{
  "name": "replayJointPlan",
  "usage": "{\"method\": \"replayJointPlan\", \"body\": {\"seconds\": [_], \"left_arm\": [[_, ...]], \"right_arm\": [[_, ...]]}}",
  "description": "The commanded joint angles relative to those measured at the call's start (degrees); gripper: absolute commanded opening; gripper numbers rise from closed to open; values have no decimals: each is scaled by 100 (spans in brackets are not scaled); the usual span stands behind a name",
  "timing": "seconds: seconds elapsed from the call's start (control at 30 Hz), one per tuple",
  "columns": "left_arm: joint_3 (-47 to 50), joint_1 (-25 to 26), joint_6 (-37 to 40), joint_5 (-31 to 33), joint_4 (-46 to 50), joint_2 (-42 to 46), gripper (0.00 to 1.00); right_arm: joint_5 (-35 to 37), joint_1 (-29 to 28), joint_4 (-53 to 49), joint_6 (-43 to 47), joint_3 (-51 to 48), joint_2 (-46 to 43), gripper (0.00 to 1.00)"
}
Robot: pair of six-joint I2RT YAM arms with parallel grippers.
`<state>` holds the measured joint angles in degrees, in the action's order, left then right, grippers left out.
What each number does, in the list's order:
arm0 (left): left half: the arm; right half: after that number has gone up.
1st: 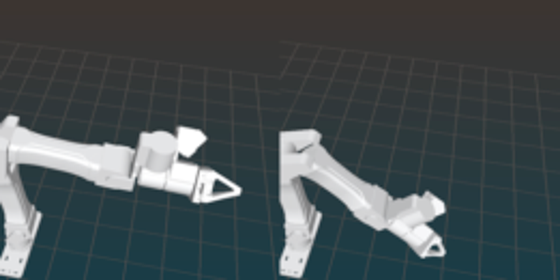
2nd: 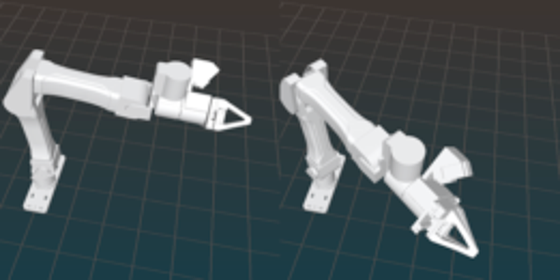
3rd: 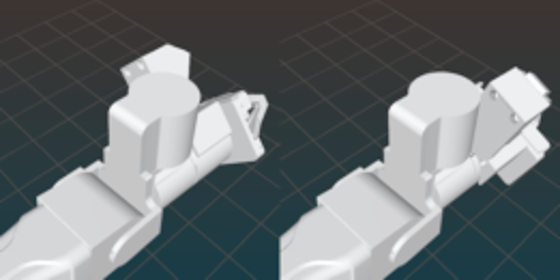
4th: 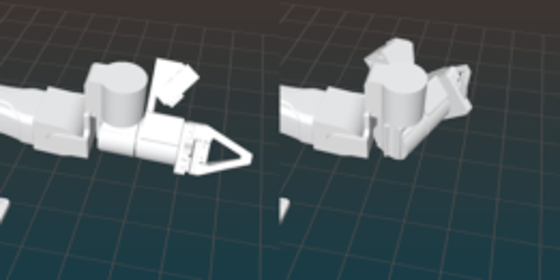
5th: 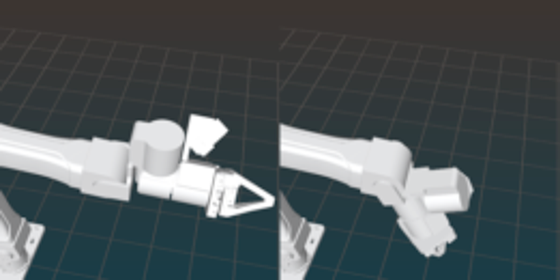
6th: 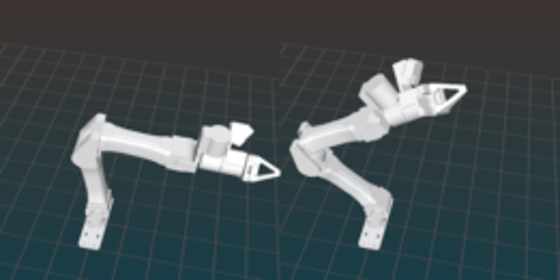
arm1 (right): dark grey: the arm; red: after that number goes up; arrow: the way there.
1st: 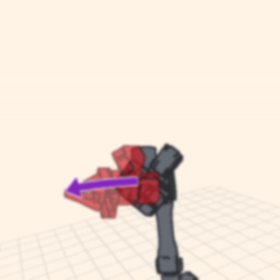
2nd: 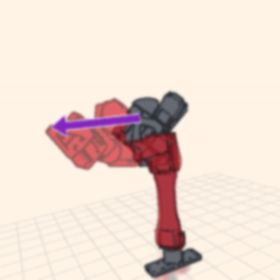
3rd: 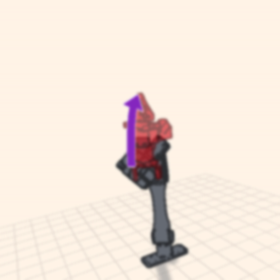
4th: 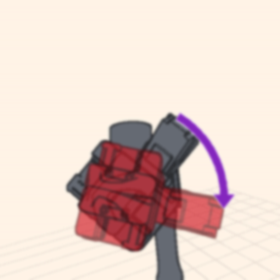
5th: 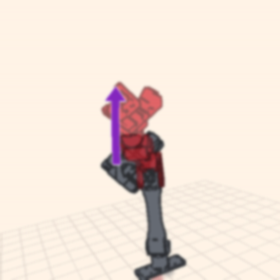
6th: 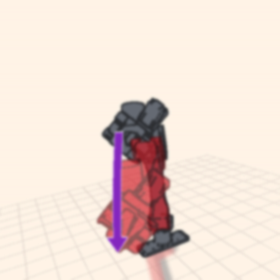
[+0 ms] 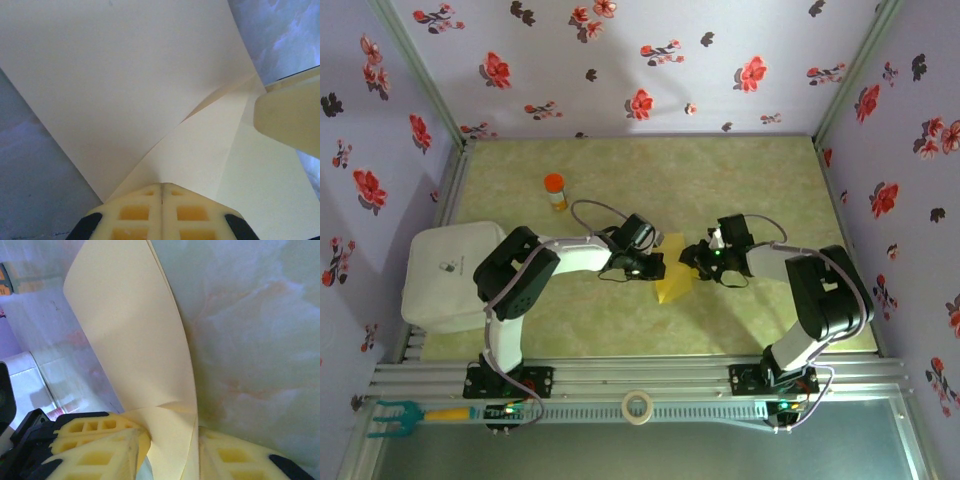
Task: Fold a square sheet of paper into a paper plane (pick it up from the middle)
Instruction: Turn over the paper at the center of the table.
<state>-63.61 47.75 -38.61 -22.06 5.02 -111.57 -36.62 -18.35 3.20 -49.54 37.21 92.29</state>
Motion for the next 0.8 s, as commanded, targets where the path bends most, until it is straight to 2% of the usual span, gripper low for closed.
{"method": "replayJointPlan", "body": {"seconds": [0.0, 0.77], "left_arm": [[134, 40, 64, 132, 290, 94, 0], [148, 42, 13, 117, 202, 163, 0]], "right_arm": [[-149, 66, 175, 76, 38, 96, 30], [-224, 146, 391, 87, 4, 333, 12]]}}
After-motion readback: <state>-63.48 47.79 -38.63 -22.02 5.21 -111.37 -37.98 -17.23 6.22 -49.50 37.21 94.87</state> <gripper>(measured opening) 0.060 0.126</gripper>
